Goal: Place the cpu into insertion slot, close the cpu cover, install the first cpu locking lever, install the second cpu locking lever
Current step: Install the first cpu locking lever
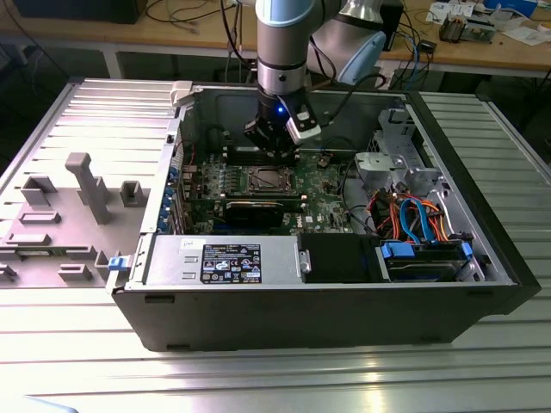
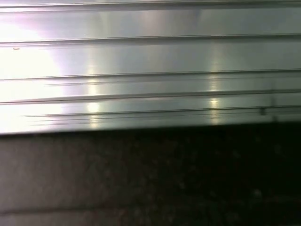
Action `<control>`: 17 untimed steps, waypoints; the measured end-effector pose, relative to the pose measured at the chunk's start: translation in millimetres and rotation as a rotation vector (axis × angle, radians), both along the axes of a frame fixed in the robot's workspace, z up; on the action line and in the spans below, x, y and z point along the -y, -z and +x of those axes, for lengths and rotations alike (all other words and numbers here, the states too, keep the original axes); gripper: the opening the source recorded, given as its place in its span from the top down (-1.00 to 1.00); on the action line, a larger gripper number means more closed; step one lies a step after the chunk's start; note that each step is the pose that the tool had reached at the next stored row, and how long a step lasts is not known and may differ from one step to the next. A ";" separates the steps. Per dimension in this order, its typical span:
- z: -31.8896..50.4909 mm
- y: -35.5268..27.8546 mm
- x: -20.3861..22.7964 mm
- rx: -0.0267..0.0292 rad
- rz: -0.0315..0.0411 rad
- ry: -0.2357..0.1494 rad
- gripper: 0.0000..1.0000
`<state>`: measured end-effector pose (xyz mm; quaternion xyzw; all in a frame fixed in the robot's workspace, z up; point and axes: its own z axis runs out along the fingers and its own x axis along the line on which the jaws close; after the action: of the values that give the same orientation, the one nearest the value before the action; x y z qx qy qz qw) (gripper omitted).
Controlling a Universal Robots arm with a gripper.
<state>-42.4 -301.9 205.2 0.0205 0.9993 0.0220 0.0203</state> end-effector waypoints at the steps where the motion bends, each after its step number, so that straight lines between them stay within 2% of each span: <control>1: 0.0 -0.1 0.0 0.0000 0.0001 0.000 0.79; 6: 0.0 -1.1 0.0 0.0002 0.0002 0.000 0.79; 11: 0.0 1.1 0.1 -0.0007 -0.0053 0.001 0.79; 17: 0.4 1.7 0.0 -0.0006 -0.0054 0.002 0.79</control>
<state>-42.0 -301.8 203.5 0.0215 0.9994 0.0193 0.0201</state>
